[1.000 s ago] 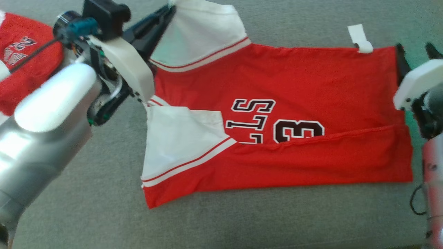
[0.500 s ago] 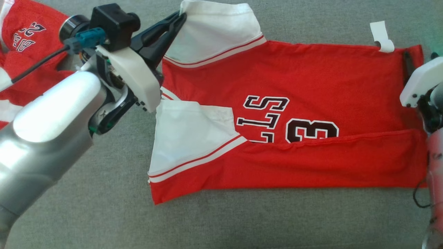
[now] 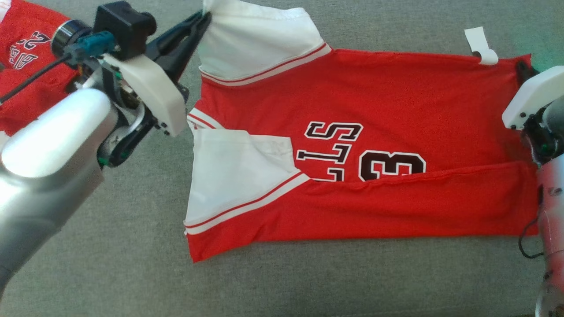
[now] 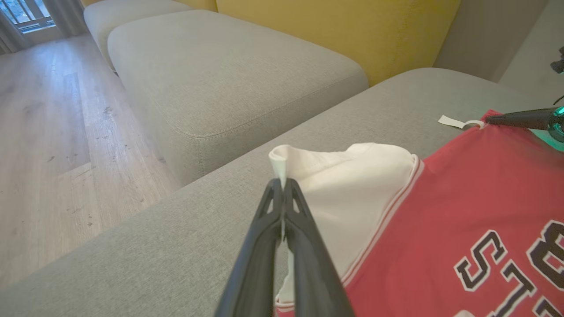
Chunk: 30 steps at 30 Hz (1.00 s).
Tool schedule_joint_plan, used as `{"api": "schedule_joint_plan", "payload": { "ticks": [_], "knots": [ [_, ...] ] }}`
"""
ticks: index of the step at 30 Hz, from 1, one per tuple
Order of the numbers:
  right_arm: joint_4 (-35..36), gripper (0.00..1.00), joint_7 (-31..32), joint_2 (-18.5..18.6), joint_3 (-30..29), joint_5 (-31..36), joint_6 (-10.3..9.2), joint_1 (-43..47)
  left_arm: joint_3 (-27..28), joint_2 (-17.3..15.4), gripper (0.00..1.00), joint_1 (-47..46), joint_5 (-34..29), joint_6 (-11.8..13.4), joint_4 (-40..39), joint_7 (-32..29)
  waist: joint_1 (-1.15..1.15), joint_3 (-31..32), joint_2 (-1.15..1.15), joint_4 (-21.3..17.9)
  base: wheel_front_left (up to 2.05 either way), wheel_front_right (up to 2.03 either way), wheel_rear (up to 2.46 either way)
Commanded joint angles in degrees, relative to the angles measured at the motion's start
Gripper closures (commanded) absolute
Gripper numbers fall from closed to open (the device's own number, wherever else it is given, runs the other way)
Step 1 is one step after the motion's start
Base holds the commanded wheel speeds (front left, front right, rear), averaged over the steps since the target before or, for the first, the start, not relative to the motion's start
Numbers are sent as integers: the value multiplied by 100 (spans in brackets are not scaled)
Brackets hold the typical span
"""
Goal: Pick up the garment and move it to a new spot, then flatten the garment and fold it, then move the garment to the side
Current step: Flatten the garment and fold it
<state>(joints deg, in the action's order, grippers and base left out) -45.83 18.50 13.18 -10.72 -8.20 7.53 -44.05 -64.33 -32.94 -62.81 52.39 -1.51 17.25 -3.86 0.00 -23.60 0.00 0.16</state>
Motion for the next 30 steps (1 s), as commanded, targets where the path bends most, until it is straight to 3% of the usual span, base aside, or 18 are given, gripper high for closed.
{"api": "schedule_joint_plan", "payload": {
  "ticks": [1, 11, 23, 30],
  "knots": [
    [163, 100, -104, 12, 116, -60, -4, -153, 360, -249, 100, -223, -8, 46, -33, 70, 0, 4, 0, -8, 0, 0, 0],
    [448, 100, -721, 94, 427, -463, -4, -864, 682, -182, 100, -572, 46, 24, 568, 475, 0, -114, 0, -46, 0, 0, 0],
    [292, 100, -1296, 39, 837, -512, -4, -2060, 835, 196, 100, -1677, -258, -361, 1908, 1074, 0, -419, 0, -147, 0, 0, 0],
    [-76, 100, -1460, 64, 1015, -564, -4, -2084, 624, 442, 100, -1710, -324, -516, 2389, 1313, 0, -288, 0, -72, 0, 0, 0]
  ]
}}
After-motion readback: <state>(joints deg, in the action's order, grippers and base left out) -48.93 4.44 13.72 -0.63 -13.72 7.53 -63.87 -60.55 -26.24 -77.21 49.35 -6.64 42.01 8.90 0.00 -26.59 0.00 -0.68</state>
